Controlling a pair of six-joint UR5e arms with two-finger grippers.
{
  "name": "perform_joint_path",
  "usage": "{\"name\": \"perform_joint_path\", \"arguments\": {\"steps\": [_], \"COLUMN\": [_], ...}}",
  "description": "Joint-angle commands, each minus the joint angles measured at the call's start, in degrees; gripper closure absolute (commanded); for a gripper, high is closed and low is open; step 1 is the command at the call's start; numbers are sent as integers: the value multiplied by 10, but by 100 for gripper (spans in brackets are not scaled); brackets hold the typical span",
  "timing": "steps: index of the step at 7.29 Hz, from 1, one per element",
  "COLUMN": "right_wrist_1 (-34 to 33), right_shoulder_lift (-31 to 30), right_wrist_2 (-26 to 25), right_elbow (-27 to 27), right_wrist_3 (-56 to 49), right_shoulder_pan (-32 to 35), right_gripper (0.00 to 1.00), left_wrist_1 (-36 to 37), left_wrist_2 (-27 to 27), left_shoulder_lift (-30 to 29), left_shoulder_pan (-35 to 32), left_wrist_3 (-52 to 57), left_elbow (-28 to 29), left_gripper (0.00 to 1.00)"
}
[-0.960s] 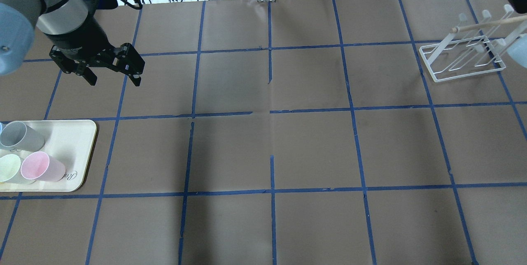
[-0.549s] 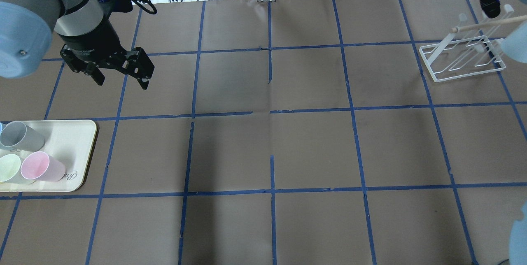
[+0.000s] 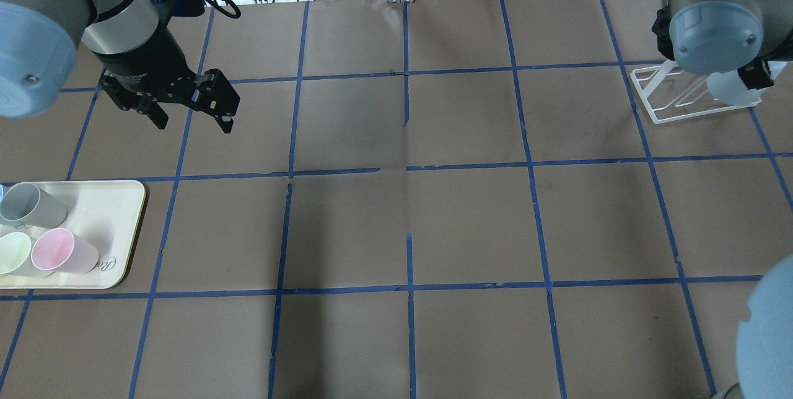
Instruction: Transfer IKEA cup to right arm and place on rack
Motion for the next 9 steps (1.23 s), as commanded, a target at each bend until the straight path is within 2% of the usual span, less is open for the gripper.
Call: {"name": "perform_joint_path", "arguments": {"steps": [1,4,9], "right_wrist_1": [-51,-112,-125], "right_shoulder_lift": [14,36,45], "right_wrist_2": [-1,5,10], "right_elbow": [7,7,3], "right_wrist_3": [-5,-27,-30], "right_shoulder_pan": [1,1,-3], "right_gripper": [78,79,79], "left_wrist_1": [-2,-10,-12], "left_wrist_2": [-3,-1,-2], "left_shoulder_lift": [2,2,6], "left_shoulder_pan": [-3,-3,-3], "left_wrist_3": [-1,-2,-9], "left_elbow": [4,7,4], "left_gripper": [0,0,0]}}
